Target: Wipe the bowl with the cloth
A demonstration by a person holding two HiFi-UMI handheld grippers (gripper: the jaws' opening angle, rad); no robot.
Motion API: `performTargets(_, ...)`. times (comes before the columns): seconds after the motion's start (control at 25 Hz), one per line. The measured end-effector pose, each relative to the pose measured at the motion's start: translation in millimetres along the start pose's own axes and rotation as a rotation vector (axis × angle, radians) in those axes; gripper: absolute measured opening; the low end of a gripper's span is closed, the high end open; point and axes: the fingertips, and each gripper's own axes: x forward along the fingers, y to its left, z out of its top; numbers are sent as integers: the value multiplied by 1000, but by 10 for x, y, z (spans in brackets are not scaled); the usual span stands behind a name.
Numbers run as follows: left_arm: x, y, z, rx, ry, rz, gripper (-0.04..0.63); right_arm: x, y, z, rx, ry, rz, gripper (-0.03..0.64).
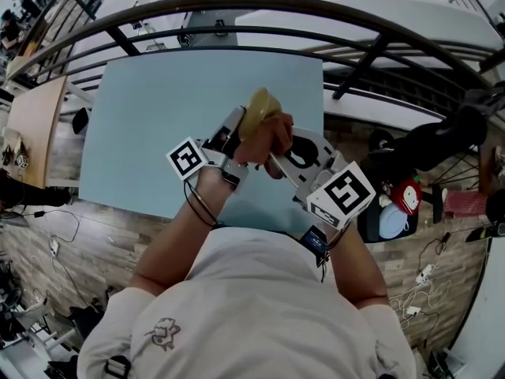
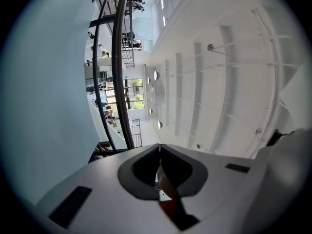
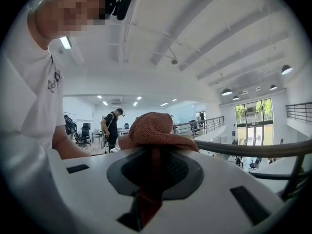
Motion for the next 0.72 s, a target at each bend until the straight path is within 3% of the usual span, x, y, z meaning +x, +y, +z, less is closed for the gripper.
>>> performTargets(0.48, -65, -143, -237, -65, 89, -74, 15, -179, -514, 262, -13, -50, -106, 63)
performTargets(0.72, -99, -215, -309, -30, 125, -95, 15, -164, -753, 100, 70, -46, -132, 63)
